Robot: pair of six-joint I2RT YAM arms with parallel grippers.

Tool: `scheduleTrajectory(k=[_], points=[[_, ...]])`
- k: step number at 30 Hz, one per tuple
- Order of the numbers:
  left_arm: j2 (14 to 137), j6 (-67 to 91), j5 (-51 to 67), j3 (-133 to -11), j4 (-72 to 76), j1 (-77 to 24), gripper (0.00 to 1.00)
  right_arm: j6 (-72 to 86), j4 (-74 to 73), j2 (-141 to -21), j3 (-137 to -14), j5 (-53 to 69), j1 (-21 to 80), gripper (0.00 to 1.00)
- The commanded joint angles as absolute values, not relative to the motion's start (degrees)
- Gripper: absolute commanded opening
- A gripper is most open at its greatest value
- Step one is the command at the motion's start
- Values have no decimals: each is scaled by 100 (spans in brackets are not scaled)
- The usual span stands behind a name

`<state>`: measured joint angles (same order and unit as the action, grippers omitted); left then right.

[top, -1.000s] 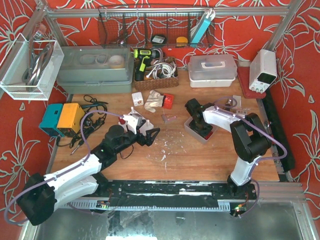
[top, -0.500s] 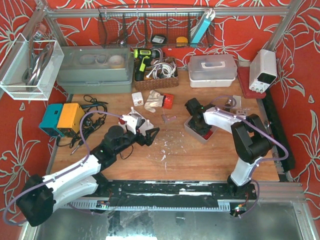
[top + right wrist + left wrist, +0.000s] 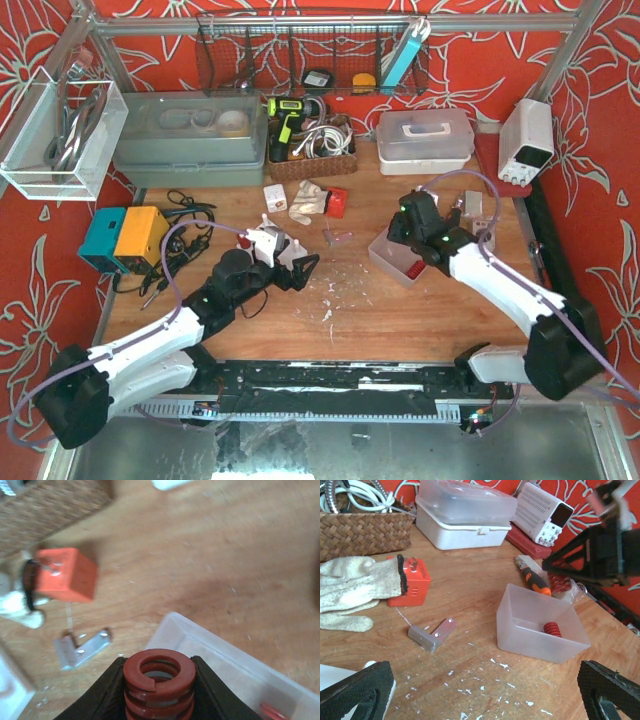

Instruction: Install the large spring

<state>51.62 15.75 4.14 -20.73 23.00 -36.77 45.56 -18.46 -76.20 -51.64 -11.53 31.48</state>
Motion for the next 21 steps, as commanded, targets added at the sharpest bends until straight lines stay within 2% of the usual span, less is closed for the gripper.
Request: scheduleTrajectory(k=[1,7,9,12,21], points=[[5134,1653,321,-2158,2424,-3717,100,2653,-825,-6915,-4835,-470,3137,12],[5005,1973,672,-2424,1779,-3722,99,1346,86,-6133,-4198,345,3246,14],[4909,2151,789,-2530,1528,-3718,97,1011,804,-5861,-3702,656,3334,13],[4846,2215,946,-2866,1004,-3718,91,373,1973,-5590,-3055,1016,3621,11],[5061,1814,1384,-4087,-780,-3720,76,-774,2987,-5639,-2552,1614,4542,9]])
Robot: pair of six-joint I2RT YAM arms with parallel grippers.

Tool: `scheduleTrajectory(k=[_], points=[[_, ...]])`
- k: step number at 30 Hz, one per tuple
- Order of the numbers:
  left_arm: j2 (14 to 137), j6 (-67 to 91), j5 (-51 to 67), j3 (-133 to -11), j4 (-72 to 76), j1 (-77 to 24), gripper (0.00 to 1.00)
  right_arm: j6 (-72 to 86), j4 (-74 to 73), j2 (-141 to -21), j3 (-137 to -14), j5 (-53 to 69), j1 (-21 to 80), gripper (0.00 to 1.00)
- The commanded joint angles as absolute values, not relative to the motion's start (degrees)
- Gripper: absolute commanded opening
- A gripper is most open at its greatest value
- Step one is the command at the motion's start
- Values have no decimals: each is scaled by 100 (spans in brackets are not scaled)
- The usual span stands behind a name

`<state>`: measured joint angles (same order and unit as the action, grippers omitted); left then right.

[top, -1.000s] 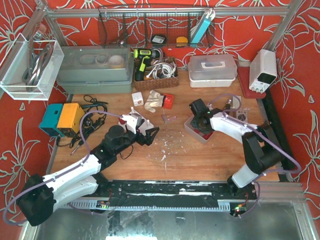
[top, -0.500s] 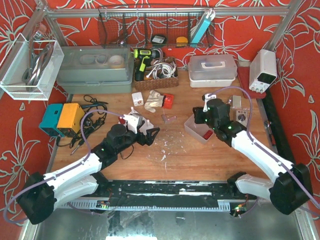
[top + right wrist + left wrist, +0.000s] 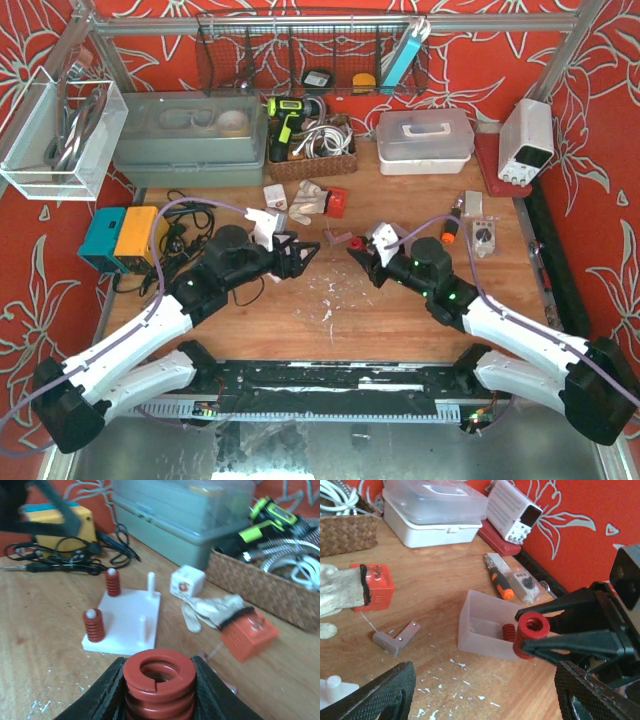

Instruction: Install the large spring

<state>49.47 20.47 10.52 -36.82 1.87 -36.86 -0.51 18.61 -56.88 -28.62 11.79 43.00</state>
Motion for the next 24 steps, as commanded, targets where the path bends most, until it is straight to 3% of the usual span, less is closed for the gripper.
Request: scheduleTrajectory(k=[1,11,19,24], points=[[5111,1752,1454,-4163,-904,-3718,76,-826,3117,-5640,-2465,1677,4585,9],[5424,1347,2312,-4584,-1335,-3797,48,-1407,3437,-5727,-2320,1750,5136,6],[5625,1228,2330,-4963,-1609,-4073,57,-1833,3230,-5829,-2396,1450,5483,5],[5985,1065,2140,-5105,-1797,-4223,58,-1922,3152,-5894,-2443,1259,5592,5]])
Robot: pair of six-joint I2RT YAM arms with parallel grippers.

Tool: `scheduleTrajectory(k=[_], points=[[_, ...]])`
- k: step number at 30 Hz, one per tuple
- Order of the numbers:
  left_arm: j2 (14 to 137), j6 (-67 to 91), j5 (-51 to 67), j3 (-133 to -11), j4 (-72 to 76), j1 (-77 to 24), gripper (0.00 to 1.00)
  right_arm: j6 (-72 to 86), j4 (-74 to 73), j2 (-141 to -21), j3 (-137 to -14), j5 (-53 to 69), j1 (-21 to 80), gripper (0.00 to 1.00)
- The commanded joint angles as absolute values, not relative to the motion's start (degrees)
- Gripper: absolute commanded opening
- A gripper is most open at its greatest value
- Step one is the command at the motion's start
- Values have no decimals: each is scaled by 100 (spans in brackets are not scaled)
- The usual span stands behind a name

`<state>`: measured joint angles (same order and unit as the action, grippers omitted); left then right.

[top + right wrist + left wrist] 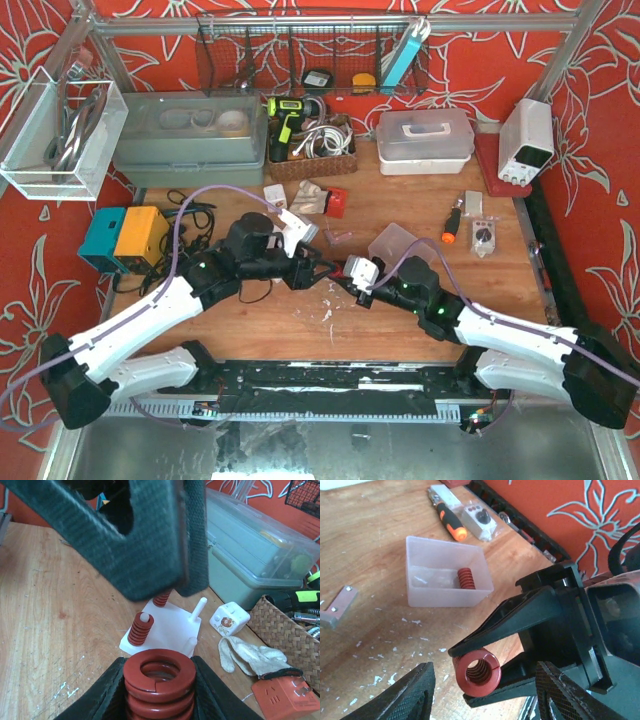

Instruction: Install the large spring

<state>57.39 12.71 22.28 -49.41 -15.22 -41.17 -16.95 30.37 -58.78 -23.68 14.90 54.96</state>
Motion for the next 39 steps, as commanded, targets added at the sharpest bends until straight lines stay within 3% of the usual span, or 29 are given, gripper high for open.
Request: scheduleTrajectory(k=[1,23,29,36,39], points=[[6052,1031,2030,-5133,-1865,-4246,58,-1921,3145,-5889,-2448,1238,5609,5],[6996,1203,2205,-5211,-1639,-4561,59,-1972,3034,-6032,-2555,762,5774,4],[7101,1229,2180,-5291,-1982,-4570,49,-1969,2941,-6043,-2592,453,5783,4],[7184,1257,2355,-5274,-2179,-4575,18,-1953,2944,-6069,-2584,383,5784,6],[7171,1278,2344,-5265,-2152,-4569,13,-1932,2937,-6136,-2599,363,5785,12]])
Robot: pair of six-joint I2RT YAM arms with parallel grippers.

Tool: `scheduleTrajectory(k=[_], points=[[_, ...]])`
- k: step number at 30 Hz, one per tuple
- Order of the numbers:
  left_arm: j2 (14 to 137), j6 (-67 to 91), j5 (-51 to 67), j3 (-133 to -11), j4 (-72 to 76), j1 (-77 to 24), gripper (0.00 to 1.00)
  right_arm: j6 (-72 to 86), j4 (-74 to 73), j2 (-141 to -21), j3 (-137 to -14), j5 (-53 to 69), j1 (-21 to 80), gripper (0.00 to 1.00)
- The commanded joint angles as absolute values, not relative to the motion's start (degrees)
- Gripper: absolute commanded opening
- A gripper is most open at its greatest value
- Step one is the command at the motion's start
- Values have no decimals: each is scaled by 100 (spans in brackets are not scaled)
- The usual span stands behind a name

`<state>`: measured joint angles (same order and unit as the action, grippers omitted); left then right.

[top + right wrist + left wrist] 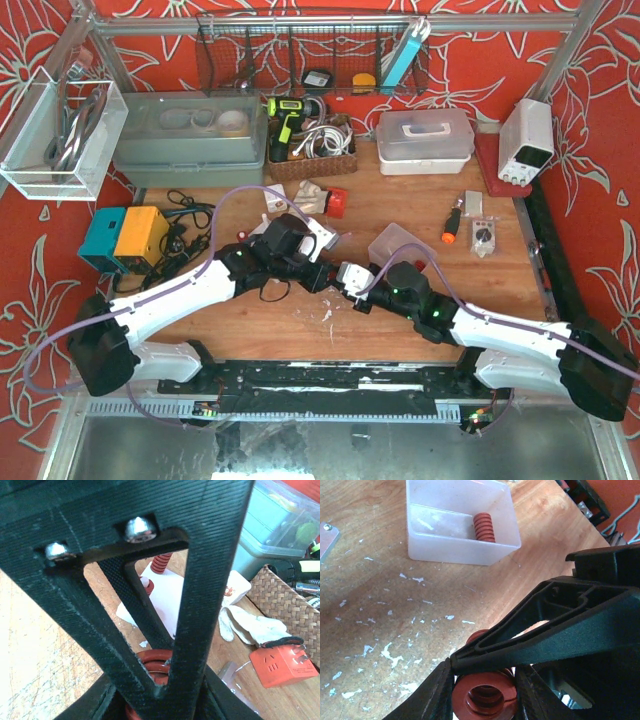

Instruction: Install the large spring

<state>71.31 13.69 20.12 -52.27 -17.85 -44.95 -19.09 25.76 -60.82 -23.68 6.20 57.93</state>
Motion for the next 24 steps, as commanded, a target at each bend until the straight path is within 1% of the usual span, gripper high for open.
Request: scheduleTrajectory(k=[1,4,8,11,13,15,16,17,19,24], points=[[7153,1289,2307,-5269,-2134,-4566,11,-1916,2927,-6157,-2608,342,5785,15],[7107,1312,2119,-5388,-2211,-4562,6,-1850,2841,-6208,-2662,285,5783,29],[7036,1266,1721,-5634,-2448,-4538,0,-1750,2845,-6250,-2692,206,5783,52],[6924,1244,1473,-5746,-2508,-4447,0,-1671,2819,-6164,-2681,6,5783,67],[6869,1217,1358,-5813,-2534,-4344,0,-1526,2701,-6033,-2681,-260,5783,84],[6865,1180,1208,-5915,-2611,-4213,0,-1292,2513,-5814,-2661,-596,5783,96],[6885,1159,1120,-5985,-2662,-4149,0,-1188,2383,-5693,-2644,-771,5783,98],[6909,1125,991,-6052,-2708,-4063,0,-1017,2245,-5555,-2631,-916,5783,99],[7010,1052,787,-6210,-2825,-3921,0,-795,1966,-5270,-2612,-1191,5782,99],[7373,863,386,-6615,-3001,-3491,0,131,1438,-4722,-2656,-2449,5737,99]])
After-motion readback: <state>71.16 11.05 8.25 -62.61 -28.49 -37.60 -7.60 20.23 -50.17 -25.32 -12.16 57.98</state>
